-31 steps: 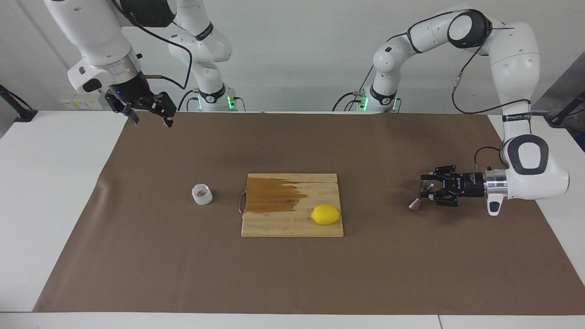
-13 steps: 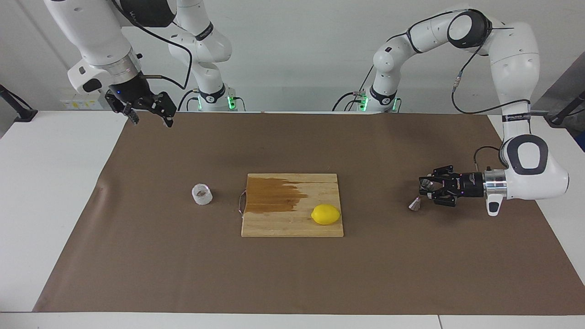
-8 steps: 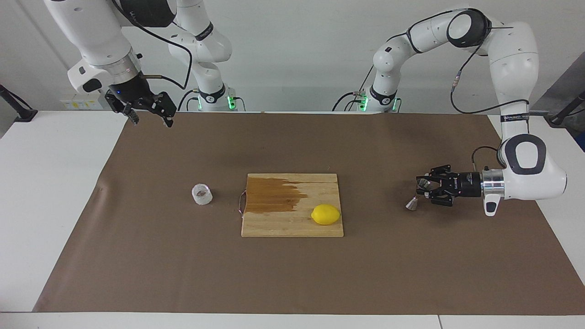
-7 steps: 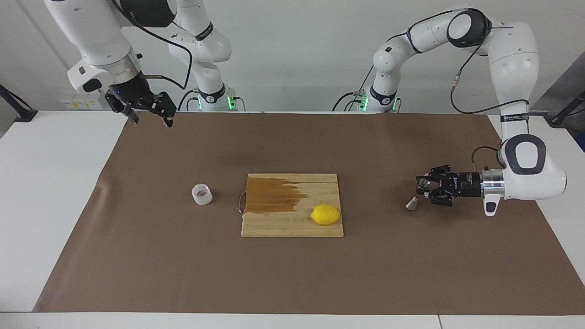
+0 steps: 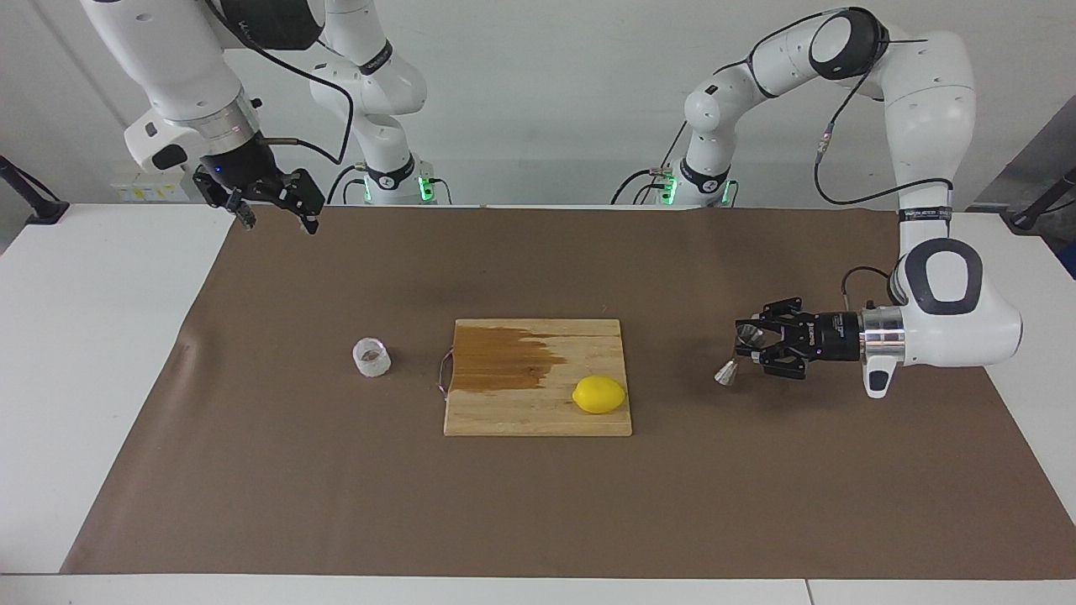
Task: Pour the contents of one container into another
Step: 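Carry the silver cup with the left gripper over the cutting board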
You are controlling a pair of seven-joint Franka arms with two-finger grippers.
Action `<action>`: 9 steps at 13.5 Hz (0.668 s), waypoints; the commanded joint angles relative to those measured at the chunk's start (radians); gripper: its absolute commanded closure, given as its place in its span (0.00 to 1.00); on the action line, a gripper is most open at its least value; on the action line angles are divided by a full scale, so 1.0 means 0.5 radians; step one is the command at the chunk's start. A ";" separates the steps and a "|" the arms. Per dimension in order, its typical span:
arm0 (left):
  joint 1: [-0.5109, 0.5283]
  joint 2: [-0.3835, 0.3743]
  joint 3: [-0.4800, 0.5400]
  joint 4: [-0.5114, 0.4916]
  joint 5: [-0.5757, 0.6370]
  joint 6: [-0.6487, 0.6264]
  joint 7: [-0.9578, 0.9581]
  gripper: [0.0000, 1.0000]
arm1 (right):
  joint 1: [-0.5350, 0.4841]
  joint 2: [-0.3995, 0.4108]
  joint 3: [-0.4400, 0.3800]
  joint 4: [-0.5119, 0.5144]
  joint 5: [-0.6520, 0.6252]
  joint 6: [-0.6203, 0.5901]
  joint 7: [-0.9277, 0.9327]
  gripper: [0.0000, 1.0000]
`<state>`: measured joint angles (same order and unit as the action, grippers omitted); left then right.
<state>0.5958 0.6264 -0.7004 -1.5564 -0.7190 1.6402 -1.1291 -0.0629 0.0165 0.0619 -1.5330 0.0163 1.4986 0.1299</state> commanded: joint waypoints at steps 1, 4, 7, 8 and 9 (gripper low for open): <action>-0.114 -0.163 0.039 -0.157 -0.154 0.140 -0.040 0.77 | -0.025 -0.018 0.014 -0.011 0.010 -0.009 -0.002 0.00; -0.258 -0.262 0.039 -0.240 -0.295 0.336 -0.187 0.82 | -0.025 -0.018 0.014 -0.011 0.010 -0.009 -0.002 0.00; -0.418 -0.293 0.039 -0.292 -0.488 0.526 -0.257 0.83 | -0.025 -0.018 0.014 -0.011 0.010 -0.009 -0.002 0.00; -0.473 -0.293 0.039 -0.293 -0.519 0.594 -0.291 0.87 | -0.025 -0.018 0.014 -0.011 0.010 -0.009 -0.002 0.00; -0.531 -0.293 0.039 -0.293 -0.550 0.664 -0.310 0.87 | -0.025 -0.018 0.017 -0.011 0.010 -0.009 -0.002 0.00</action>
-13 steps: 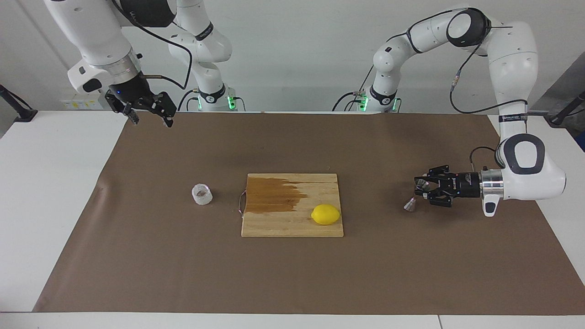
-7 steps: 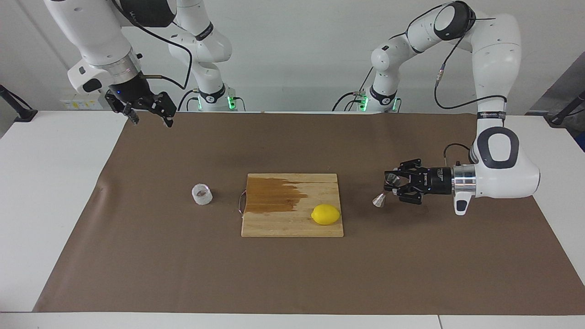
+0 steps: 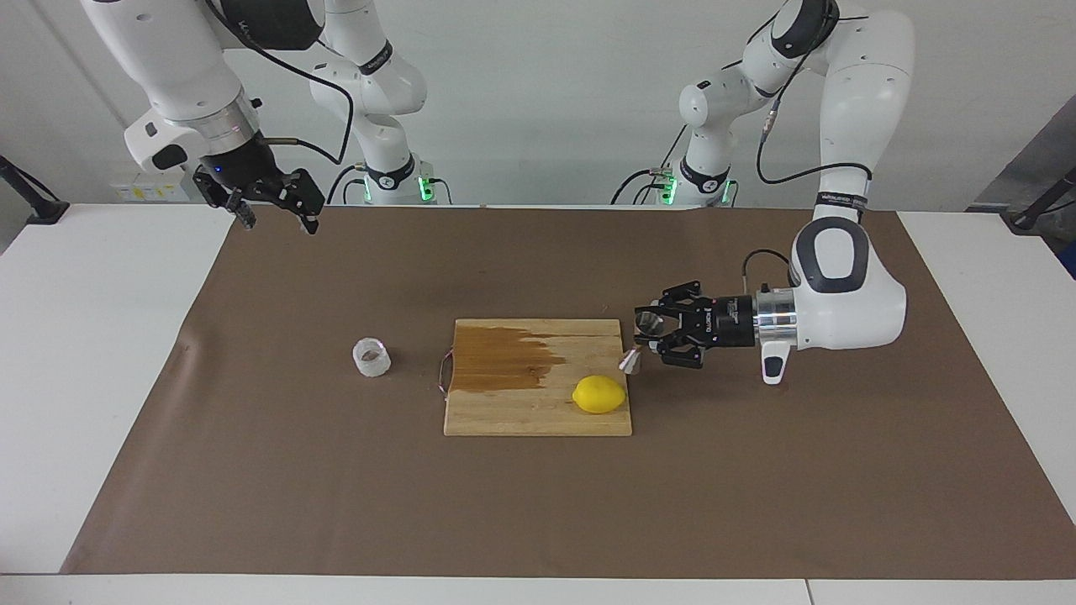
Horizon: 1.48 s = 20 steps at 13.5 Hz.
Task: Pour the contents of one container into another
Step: 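Carry the silver cup with the left gripper over the cutting board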
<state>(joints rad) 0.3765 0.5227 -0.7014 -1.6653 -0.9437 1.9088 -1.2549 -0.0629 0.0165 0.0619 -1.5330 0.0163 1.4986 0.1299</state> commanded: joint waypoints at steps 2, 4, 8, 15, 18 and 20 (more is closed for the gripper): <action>-0.203 -0.079 0.041 -0.084 -0.214 0.311 -0.079 0.93 | -0.025 -0.018 0.014 -0.011 0.010 -0.009 -0.002 0.00; -0.320 -0.076 0.041 -0.102 -0.330 0.489 -0.083 1.00 | -0.025 -0.018 0.014 -0.011 0.010 -0.009 -0.002 0.00; -0.596 -0.070 0.041 -0.151 -0.603 0.997 -0.080 1.00 | -0.025 -0.018 0.017 -0.011 0.010 -0.009 -0.002 0.00; -0.900 -0.058 0.044 -0.243 -0.944 1.554 -0.080 1.00 | -0.025 -0.018 0.014 -0.011 0.010 -0.009 -0.002 0.00; -0.958 -0.054 0.044 -0.274 -0.993 1.655 -0.064 1.00 | -0.025 -0.018 0.014 -0.011 0.010 -0.009 -0.002 0.00; -0.998 -0.051 0.047 -0.299 -0.993 1.695 -0.061 1.00 | -0.025 -0.018 0.017 -0.011 0.010 -0.009 -0.002 0.00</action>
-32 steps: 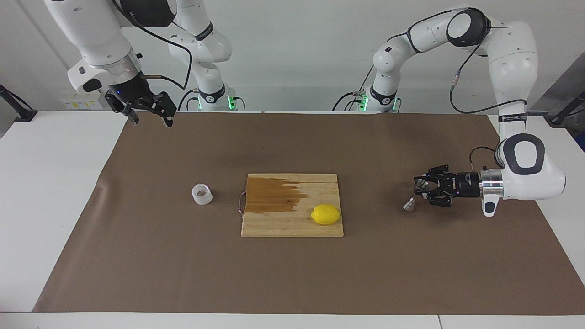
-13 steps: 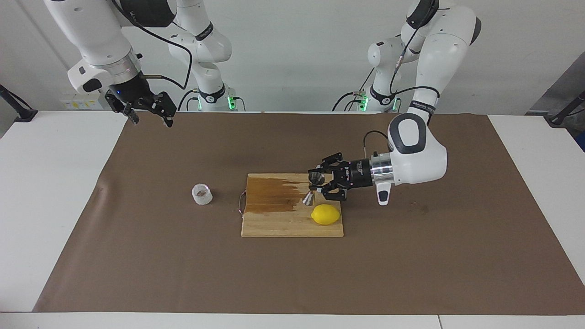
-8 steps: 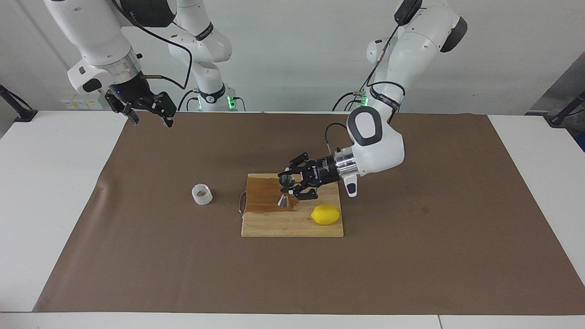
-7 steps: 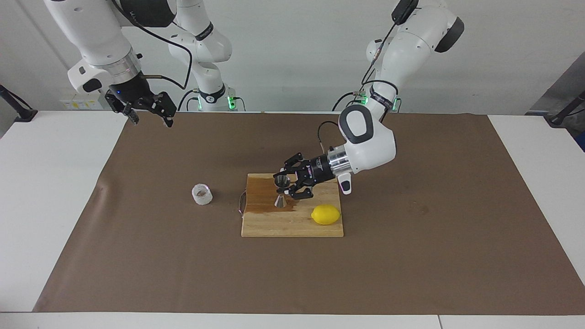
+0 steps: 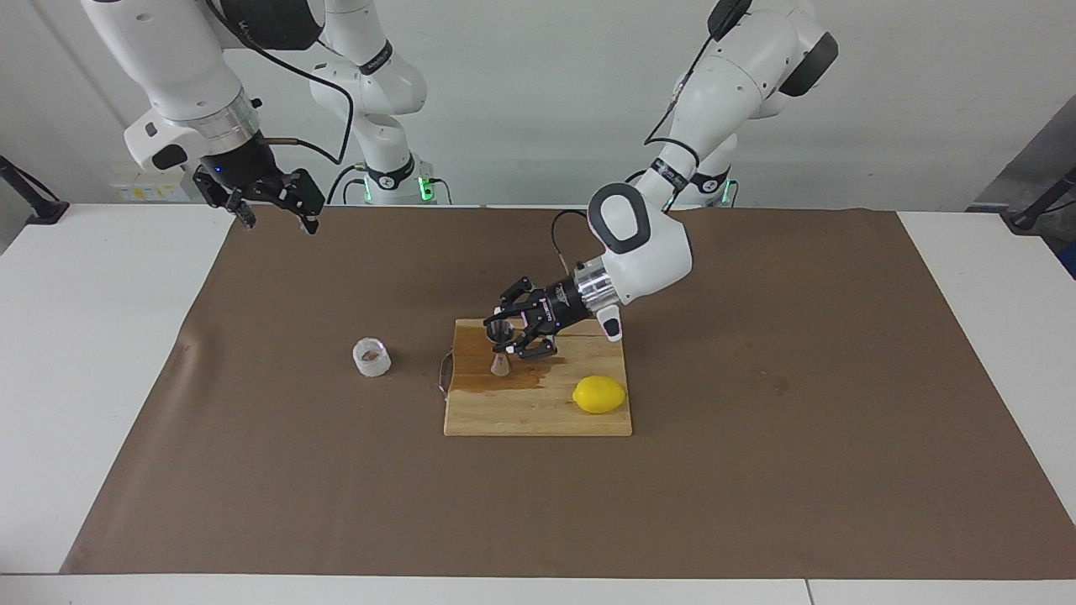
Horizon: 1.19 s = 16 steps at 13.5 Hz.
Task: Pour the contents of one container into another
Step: 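Lower the silver cup onto the board and open the left gripper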
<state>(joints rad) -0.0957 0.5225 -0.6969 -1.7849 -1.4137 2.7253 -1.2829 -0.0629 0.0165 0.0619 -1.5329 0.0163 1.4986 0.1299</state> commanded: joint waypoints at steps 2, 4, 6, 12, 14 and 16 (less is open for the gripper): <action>-0.057 -0.048 0.038 -0.063 -0.053 0.084 -0.005 1.00 | -0.025 -0.018 0.014 -0.011 0.010 -0.009 -0.002 0.00; -0.075 -0.045 0.038 -0.072 -0.056 0.108 -0.005 1.00 | -0.025 -0.018 0.014 -0.011 0.010 -0.009 -0.002 0.00; -0.091 -0.039 0.041 -0.072 -0.060 0.133 -0.002 1.00 | -0.025 -0.018 0.017 -0.011 0.010 -0.009 -0.002 0.00; -0.094 -0.036 0.041 -0.078 -0.060 0.148 0.001 1.00 | -0.025 -0.018 0.017 -0.011 0.010 -0.009 -0.002 0.00; -0.097 -0.036 0.041 -0.090 -0.060 0.148 0.004 0.87 | -0.025 -0.018 0.014 -0.014 0.010 -0.009 -0.002 0.00; -0.094 -0.036 0.041 -0.093 -0.060 0.151 0.004 0.79 | -0.025 -0.018 0.014 -0.011 0.010 -0.009 -0.002 0.00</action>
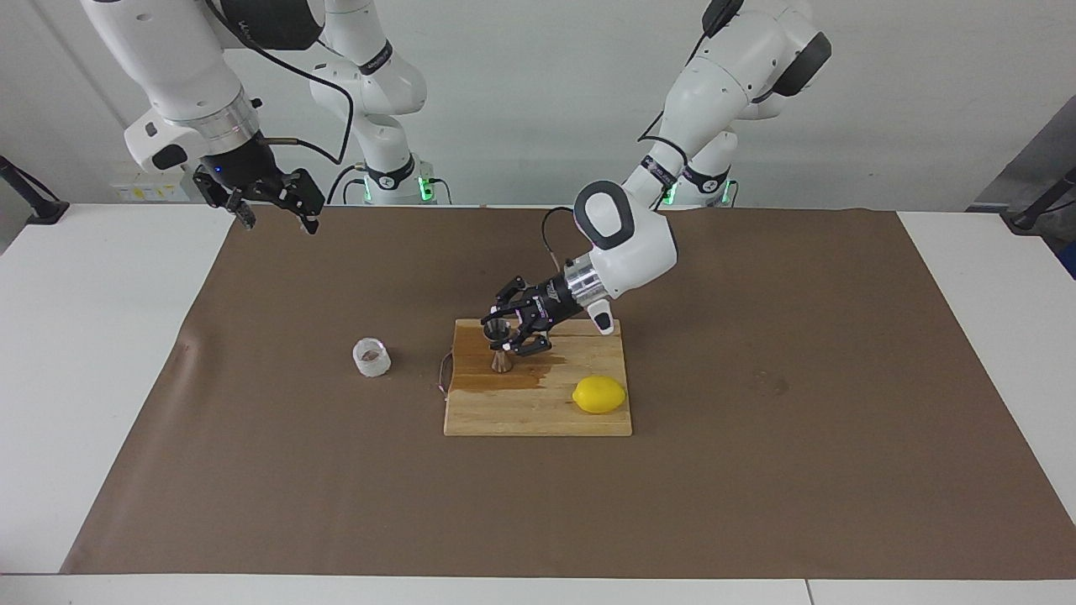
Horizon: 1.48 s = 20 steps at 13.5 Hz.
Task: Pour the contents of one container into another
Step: 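Lower the silver cup onto the board and open the left gripper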
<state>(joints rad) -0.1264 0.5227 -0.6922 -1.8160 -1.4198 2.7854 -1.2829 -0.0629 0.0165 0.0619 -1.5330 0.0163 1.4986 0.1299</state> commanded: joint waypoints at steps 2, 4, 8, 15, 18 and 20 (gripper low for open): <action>-0.033 -0.036 0.032 -0.031 -0.041 0.031 0.004 0.73 | -0.025 -0.018 0.017 -0.011 0.010 -0.009 -0.002 0.00; -0.029 -0.036 0.032 -0.031 -0.041 0.031 0.004 0.60 | -0.025 -0.018 0.017 -0.011 0.010 -0.009 -0.002 0.00; -0.020 -0.036 0.032 -0.019 -0.020 0.025 0.010 0.00 | -0.025 -0.018 0.014 -0.011 0.010 -0.009 -0.002 0.00; -0.033 -0.063 0.028 0.006 -0.001 -0.131 0.114 0.00 | -0.028 -0.039 0.011 -0.014 0.010 -0.058 -0.102 0.00; -0.008 -0.158 0.019 0.012 -0.004 -0.266 0.093 0.00 | -0.104 -0.073 0.008 -0.091 0.013 -0.052 -0.595 0.00; 0.032 -0.241 0.028 0.021 0.011 -0.407 0.087 0.00 | -0.174 -0.076 0.008 -0.115 0.050 -0.024 -0.957 0.00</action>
<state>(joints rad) -0.1242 0.4654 -0.6945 -1.7904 -1.4170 2.6517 -1.2281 -0.1088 0.0062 0.0603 -1.5492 0.0180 1.4758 -0.1965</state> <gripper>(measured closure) 0.000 0.000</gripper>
